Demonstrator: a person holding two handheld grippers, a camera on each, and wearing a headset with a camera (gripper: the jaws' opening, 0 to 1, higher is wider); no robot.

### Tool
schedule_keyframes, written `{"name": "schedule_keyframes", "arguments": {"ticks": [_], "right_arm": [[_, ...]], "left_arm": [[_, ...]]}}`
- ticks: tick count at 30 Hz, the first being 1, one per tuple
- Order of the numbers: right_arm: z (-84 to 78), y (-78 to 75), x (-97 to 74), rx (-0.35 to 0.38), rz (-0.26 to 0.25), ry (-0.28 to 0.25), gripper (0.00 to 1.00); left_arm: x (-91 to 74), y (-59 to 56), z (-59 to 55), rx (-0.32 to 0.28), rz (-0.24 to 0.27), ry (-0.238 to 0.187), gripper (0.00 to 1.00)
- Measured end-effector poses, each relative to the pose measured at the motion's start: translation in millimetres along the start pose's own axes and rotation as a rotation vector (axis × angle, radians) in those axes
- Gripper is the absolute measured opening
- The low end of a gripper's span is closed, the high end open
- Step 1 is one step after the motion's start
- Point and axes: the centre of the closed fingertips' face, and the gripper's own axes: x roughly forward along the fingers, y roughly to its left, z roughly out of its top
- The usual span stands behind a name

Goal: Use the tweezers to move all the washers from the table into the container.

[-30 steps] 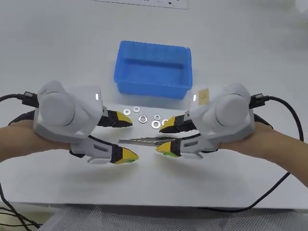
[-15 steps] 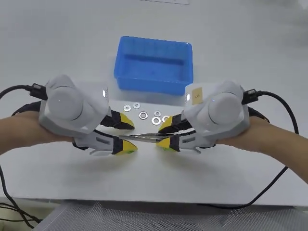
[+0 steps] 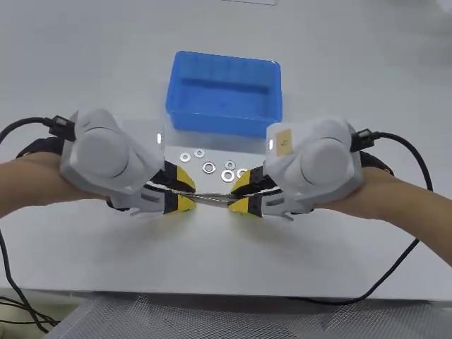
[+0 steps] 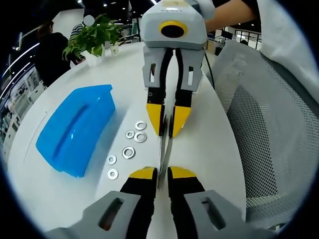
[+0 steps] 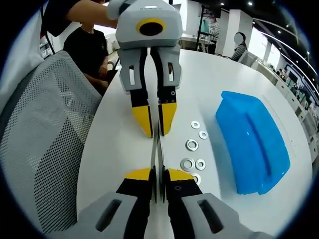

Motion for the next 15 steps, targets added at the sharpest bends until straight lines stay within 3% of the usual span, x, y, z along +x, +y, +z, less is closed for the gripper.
{"name": "schedule_keyframes", "arguments": {"ticks": [7, 15], "right_arm": [[-0.5, -0.1, -0.3, 0.0, -0.001, 0.002, 0.11], [-1.0, -0.4, -0.2, -0.015, -0.007, 0.005, 0.11]], "left_arm": [[0.2, 0.9, -0.4, 0.014, -0.016, 0.01, 0.07], [1.2, 0.1, 1.3, 0.003, -0.028, 0.009, 0.06]]}}
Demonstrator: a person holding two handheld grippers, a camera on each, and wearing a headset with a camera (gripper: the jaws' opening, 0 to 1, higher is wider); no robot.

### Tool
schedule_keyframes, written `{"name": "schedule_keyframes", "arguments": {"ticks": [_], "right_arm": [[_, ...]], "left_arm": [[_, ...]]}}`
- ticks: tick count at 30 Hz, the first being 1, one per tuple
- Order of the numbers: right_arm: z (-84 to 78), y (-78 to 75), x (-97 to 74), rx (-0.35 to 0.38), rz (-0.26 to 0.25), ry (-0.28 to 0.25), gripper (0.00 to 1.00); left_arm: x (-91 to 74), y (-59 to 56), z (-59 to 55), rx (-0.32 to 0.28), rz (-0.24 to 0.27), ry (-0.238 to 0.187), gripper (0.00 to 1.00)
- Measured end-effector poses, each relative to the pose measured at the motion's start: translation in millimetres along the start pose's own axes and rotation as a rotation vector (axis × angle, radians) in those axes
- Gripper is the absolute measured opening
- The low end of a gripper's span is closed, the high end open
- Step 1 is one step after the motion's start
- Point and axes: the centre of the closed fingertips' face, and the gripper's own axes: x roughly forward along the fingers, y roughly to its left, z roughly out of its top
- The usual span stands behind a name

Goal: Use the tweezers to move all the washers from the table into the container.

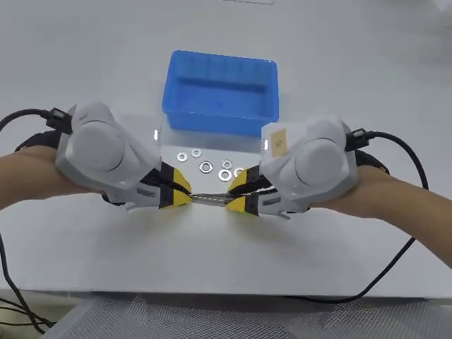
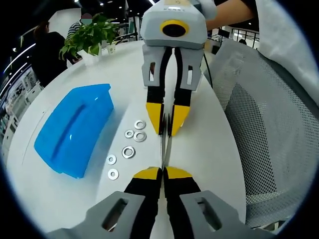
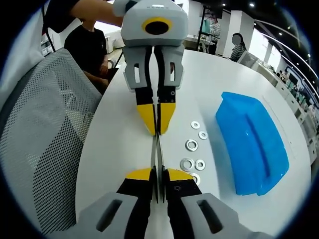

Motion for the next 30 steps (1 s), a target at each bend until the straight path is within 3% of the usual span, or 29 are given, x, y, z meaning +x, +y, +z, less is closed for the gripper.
{"name": "schedule_keyframes", "arguments": {"ticks": [11, 16, 17, 18, 19, 24, 30], "right_arm": [[0.9, -1.7, -0.1, 0.005, -0.007, -0.038, 0.08], [1.0, -1.0, -0.5, -0.02, -0.011, -0.048, 0.08], [2.2, -0.1, -0.9, -0.033, -0.01, -0.06, 0.08], [3.0, 0.2, -0.9, -0.036, -0.01, -0.066, 0.08], [3.5, 0.4, -1.5, -0.047, -0.012, -0.07, 0.08], [5.8, 0.7, -5.9, -0.057, -0.023, -0.091, 0.08], [7.4, 1.1, -11.6, -0.085, -0.052, -0.116, 0.08]], "left_arm": [[-1.7, -1.2, 0.2, 0.014, 0.018, -0.02, 0.05], [-7.4, -3.0, 5.9, 0.007, 0.015, -0.04, 0.04], [-8.2, -4.4, 6.6, 0.022, 0.011, -0.034, 0.04], [-10.2, -3.3, 7.1, 0.098, 0.017, -0.009, 0.04], [-10.9, -4.0, 8.1, 0.103, 0.02, -0.002, 0.04], [-18.5, -4.1, 17.7, 0.079, 0.021, -0.032, 0.04], [-26.7, -6.5, 34.2, 0.094, 0.024, -0.07, 0.04]]}}
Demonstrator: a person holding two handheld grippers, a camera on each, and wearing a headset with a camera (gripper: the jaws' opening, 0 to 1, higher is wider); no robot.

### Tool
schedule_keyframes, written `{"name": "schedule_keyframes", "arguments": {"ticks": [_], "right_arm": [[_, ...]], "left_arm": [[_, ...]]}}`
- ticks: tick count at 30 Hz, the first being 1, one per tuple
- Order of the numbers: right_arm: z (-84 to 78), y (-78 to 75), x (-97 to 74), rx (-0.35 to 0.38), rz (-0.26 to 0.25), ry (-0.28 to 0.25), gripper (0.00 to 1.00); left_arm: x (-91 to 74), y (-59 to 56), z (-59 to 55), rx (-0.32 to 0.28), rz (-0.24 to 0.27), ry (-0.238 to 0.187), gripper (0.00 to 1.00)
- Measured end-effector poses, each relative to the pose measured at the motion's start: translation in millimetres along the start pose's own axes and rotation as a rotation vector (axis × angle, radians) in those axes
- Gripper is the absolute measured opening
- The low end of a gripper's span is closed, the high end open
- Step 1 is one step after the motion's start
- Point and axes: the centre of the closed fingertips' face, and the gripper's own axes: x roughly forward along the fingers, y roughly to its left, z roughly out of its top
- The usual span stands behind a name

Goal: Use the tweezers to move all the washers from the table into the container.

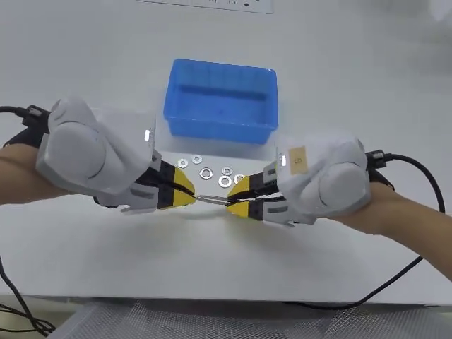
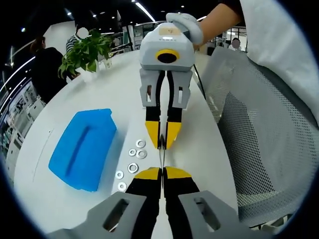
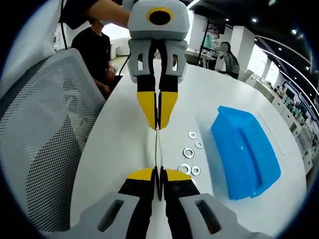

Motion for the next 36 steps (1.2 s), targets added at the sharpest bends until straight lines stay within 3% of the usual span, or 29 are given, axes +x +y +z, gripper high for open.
{"name": "schedule_keyframes", "arguments": {"ticks": [4, 7, 9, 11, 12, 23, 30, 36], "right_arm": [[0.3, -1.5, -6.5, 0.001, -0.028, -0.032, 0.08], [-0.3, -2.5, -11.5, 0.005, -0.048, -0.053, 0.08], [-0.1, -2.4, -14.9, 0.005, -0.055, -0.063, 0.08], [-0.5, -1.8, -16.5, -0.001, -0.06, -0.066, 0.08], [-0.7, -2.3, -17.7, -0.006, -0.064, -0.067, 0.08], [-7.5, -4.3, -27.3, -0.04, -0.063, -0.051, 0.08], [-10.0, -4.0, -30.4, -0.03, -0.075, -0.072, 0.07], [-10.4, -4.0, -30.5, -0.031, -0.073, -0.088, 0.07]], "left_arm": [[-2.2, 1.0, 17.0, 0.01, 0.011, -0.035, 0.04], [-2.1, 2.3, 34.4, -0.004, 0.012, -0.091, 0.04], [-0.5, 1.0, 43.6, 0.035, 0.008, -0.109, 0.04], [1.4, -1.2, 49.4, 0.115, -0.002, -0.108, 0.04], [2.5, -1.4, 52.6, 0.088, 0.002, -0.113, 0.04], [19.6, 0.4, 87.6, 0.095, -0.025, -0.203, 0.05], [25.0, -2.1, 95.2, 0.077, -0.025, -0.242, 0.05], [25.5, -3.3, 94.8, 0.066, -0.029, -0.261, 0.06]]}}
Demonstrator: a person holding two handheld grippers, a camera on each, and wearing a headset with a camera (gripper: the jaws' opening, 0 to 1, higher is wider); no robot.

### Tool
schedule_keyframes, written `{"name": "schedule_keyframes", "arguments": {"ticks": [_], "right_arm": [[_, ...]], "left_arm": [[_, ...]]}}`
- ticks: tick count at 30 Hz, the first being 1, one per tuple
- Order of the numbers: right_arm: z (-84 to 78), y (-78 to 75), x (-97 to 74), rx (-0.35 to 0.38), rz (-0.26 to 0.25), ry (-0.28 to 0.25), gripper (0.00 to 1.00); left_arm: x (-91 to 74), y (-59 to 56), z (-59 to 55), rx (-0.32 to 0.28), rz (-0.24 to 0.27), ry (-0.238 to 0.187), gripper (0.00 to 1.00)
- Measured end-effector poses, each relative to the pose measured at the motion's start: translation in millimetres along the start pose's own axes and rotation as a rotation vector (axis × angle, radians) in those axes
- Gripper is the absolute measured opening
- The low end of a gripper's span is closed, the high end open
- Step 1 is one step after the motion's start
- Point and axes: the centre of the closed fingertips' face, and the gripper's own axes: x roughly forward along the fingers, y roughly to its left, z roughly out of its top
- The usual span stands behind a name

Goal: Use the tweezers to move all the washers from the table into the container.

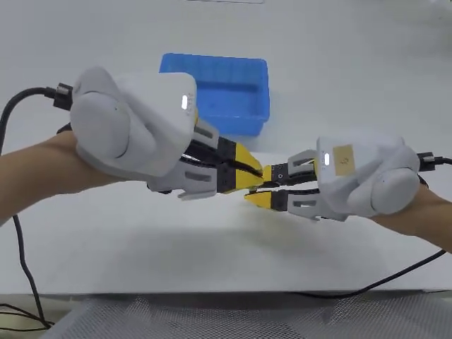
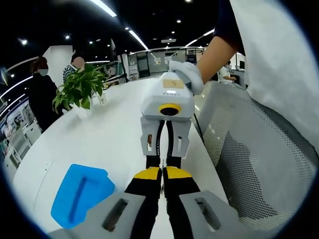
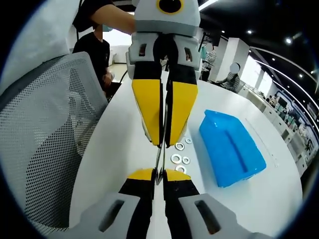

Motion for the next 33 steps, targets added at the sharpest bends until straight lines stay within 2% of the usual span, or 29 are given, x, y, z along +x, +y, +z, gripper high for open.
{"name": "schedule_keyframes", "arguments": {"ticks": [4, 13, 19, 24, 28, 33], "right_arm": [[-0.4, -0.5, -0.8, 0.013, 0.002, -0.011, 0.07], [-0.5, -0.5, -1.3, 0.028, 0.012, -0.023, 0.07], [0.2, -0.1, -1.0, 0.024, 0.01, -0.018, 0.07], [5.1, 1.2, -0.4, 0.038, 0.005, -0.033, 0.08], [10.8, 4.6, 1.8, 0.047, 0.009, -0.044, 0.08], [17.6, 8.4, 6.3, 0.045, 0.017, -0.054, 0.08]], "left_arm": [[1.2, 0.8, 0.6, -0.041, 0.006, -0.019, 0.06], [1.7, 0.9, 1.2, -0.064, 0.009, -0.032, 0.06], [0.5, 0.4, 0.9, -0.041, 0.014, -0.031, 0.05], [-5.2, -0.9, 1.6, -0.04, 0.022, -0.046, 0.05], [-10.9, -2.8, 1.9, -0.078, 0.033, -0.057, 0.05], [-17.0, -6.8, 0.6, -0.089, 0.043, -0.062, 0.05]]}}
